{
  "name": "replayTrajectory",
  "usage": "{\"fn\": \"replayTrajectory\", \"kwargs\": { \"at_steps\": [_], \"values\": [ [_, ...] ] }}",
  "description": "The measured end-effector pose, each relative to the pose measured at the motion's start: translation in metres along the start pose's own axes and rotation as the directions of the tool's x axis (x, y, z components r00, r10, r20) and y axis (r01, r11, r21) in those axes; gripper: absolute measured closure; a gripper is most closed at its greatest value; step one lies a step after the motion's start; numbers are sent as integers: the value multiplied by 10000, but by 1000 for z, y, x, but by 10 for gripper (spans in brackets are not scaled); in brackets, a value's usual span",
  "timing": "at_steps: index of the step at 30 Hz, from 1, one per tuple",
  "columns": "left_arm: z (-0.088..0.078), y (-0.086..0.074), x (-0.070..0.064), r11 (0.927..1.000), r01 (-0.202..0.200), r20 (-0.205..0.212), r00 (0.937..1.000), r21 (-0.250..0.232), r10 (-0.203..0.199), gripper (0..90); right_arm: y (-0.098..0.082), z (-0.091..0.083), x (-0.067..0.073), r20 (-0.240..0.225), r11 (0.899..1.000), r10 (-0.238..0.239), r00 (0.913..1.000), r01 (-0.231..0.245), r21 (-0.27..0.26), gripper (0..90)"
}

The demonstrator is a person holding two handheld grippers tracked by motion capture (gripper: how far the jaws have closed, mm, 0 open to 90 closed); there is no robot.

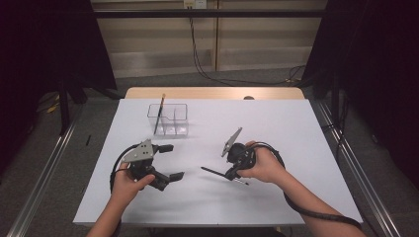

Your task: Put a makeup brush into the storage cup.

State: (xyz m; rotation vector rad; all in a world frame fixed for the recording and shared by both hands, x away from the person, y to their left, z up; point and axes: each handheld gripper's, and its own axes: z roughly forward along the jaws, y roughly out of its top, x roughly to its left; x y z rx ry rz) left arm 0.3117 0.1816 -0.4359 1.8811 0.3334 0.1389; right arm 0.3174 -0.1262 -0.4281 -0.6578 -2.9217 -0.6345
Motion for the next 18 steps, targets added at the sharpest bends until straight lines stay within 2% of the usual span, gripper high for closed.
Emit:
{"fn": "replayTrajectory", "kwargs": {
  "at_steps": [4,8,10,13,14,15,16,18],
  "values": [
    [7,7,0,9995,-177,260,9995,242,171,0,1,0,2,-26,9997,-229,9997,229,24,850],
    [16,14,-2,9971,-343,794,9964,677,289,0,3,-1,4,-59,9995,-300,9995,300,14,850],
    [21,18,-3,9932,-501,948,9947,1046,402,0,4,0,5,-104,9993,-382,9992,382,-3,850],
    [27,23,-4,9885,-668,1156,9920,1359,511,0,5,0,6,-123,9987,-515,9986,515,33,850],
    [29,25,-4,9869,-636,1257,9910,1485,450,0,6,-1,6,-138,9986,-532,9985,532,9,850],
    [31,27,-5,9821,-861,1297,9894,1676,646,0,6,-1,6,-153,9984,-568,9983,568,4,850],
    [34,29,-6,9791,-799,1377,9890,1869,544,0,6,-1,6,-164,9982,-600,9981,600,3,850],
    [38,32,-6,9682,-1053,1474,9864,2268,727,0,6,-2,6,-171,9979,-642,9978,642,-10,849]
  ]
}}
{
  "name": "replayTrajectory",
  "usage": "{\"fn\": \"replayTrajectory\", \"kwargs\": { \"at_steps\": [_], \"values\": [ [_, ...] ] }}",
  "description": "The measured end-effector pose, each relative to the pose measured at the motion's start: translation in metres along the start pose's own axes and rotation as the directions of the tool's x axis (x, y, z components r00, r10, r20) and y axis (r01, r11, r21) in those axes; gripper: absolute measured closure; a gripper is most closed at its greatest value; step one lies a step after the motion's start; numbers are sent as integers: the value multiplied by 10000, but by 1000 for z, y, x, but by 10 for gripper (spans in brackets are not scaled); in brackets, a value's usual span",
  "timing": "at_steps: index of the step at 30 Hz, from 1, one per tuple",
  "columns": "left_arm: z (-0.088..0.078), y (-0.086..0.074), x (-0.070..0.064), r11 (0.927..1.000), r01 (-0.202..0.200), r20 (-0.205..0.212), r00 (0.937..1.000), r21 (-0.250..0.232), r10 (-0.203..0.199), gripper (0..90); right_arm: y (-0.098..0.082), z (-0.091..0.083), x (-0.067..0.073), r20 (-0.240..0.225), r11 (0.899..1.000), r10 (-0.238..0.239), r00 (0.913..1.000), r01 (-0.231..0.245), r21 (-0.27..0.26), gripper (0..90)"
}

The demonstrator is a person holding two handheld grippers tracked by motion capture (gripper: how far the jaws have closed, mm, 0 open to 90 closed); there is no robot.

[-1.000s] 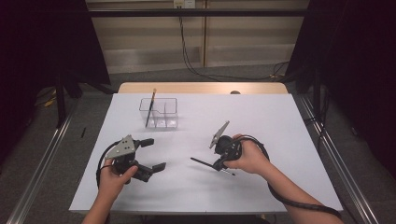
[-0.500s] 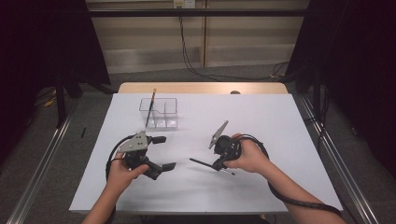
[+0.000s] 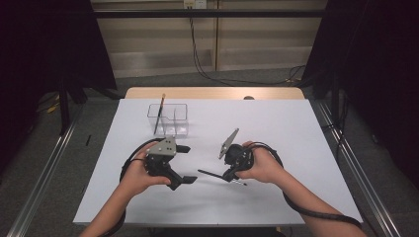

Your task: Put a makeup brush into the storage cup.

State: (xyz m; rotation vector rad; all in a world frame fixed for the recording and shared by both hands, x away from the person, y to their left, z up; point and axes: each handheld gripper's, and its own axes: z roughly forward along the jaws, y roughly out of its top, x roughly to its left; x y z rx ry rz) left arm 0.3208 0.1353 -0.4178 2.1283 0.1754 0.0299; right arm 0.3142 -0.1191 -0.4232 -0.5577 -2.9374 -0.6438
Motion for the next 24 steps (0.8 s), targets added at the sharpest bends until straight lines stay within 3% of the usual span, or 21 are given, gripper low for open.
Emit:
{"fn": "replayTrajectory", "kwargs": {
  "at_steps": [5,8,13,15,24],
  "values": [
    [11,8,1,9964,354,171,9992,768,-368,0,0,-1,1,-79,10000,-75,9999,74,-62,849],
    [14,12,1,9935,257,190,9994,1111,-279,6,0,-2,1,-54,9999,-148,9999,147,-90,849],
    [18,16,1,9915,77,235,9997,1297,-109,61,0,-3,2,-97,9997,-253,9996,252,-58,849],
    [19,18,1,9893,1,276,9996,1461,-42,106,0,-3,2,-80,9996,-298,9995,298,-27,849],
    [29,25,0,9670,-466,586,9977,2505,329,380,3,-6,4,-180,9985,-521,9985,518,-172,849]
  ]
}}
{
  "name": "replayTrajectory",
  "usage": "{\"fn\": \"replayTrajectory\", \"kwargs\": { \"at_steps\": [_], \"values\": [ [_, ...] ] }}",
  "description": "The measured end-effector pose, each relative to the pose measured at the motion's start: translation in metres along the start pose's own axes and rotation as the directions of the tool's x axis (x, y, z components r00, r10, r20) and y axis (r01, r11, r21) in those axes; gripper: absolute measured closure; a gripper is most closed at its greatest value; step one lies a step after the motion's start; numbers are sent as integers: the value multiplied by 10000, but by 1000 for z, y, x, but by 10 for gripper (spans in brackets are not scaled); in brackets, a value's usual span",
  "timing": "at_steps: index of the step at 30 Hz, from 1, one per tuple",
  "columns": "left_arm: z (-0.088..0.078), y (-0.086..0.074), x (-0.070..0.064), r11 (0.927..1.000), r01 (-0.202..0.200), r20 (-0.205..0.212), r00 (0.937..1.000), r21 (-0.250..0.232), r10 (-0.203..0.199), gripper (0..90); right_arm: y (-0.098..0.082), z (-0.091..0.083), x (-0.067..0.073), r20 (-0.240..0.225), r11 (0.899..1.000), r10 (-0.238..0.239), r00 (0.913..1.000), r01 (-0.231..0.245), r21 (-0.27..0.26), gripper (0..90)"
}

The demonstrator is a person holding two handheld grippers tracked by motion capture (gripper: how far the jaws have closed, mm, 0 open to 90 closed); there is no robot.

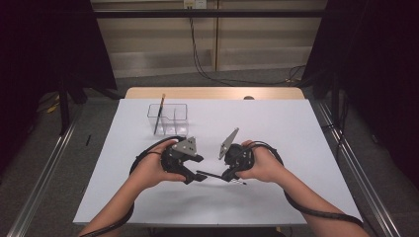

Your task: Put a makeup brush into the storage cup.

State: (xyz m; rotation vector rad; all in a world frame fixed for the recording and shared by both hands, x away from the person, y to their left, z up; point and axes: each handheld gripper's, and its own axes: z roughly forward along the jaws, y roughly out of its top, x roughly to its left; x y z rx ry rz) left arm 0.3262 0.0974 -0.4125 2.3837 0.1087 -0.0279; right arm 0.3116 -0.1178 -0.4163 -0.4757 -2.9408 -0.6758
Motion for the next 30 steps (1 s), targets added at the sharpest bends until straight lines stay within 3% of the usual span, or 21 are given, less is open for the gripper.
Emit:
{"fn": "replayTrajectory", "kwargs": {
  "at_steps": [10,26,30],
  "values": [
    [10,4,-1,9953,-674,189,9976,689,662,570,3,-3,3,-39,9994,-341,9994,341,-79,849],
    [16,4,-4,9930,-844,345,9960,828,818,751,7,-6,3,-143,9988,-471,9988,469,-152,848],
    [17,4,-4,9904,-855,458,9957,1087,810,769,7,-7,3,-175,9987,-489,9987,486,-149,849]
  ]
}}
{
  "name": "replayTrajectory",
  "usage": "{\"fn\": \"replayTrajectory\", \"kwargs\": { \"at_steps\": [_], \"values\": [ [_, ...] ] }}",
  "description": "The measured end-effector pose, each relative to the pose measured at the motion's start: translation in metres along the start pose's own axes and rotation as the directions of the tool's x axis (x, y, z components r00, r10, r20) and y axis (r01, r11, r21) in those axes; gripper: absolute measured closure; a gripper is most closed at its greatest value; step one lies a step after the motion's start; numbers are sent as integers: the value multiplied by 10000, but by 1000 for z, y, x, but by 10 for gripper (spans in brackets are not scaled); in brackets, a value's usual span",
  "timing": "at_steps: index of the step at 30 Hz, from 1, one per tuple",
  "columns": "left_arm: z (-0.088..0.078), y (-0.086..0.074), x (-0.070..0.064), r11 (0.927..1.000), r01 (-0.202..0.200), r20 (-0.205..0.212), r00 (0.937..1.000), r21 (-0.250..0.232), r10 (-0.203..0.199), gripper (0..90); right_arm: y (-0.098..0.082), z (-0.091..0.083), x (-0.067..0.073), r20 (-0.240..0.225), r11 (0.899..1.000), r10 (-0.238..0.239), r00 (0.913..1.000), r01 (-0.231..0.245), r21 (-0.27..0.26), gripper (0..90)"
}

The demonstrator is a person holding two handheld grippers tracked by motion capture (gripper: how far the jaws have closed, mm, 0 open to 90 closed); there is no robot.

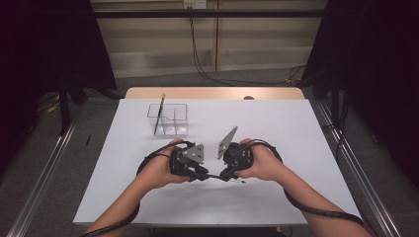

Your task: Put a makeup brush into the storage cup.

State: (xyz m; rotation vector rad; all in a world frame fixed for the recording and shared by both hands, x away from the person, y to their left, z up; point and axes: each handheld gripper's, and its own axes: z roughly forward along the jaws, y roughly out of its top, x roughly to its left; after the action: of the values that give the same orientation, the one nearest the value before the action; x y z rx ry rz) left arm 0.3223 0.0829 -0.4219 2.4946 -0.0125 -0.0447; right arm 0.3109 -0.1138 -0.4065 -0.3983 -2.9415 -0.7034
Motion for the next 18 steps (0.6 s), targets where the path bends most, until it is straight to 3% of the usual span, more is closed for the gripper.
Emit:
{"fn": "replayTrajectory", "kwargs": {
  "at_steps": [5,18],
  "values": [
    [2,-1,1,10000,59,-20,10000,-28,-59,780,0,-3,0,-27,10000,3,10000,-3,-61,849],
    [6,-1,-2,9992,-21,547,9985,393,0,828,1,-6,-1,-253,9993,-210,9995,203,-300,843]
  ]
}}
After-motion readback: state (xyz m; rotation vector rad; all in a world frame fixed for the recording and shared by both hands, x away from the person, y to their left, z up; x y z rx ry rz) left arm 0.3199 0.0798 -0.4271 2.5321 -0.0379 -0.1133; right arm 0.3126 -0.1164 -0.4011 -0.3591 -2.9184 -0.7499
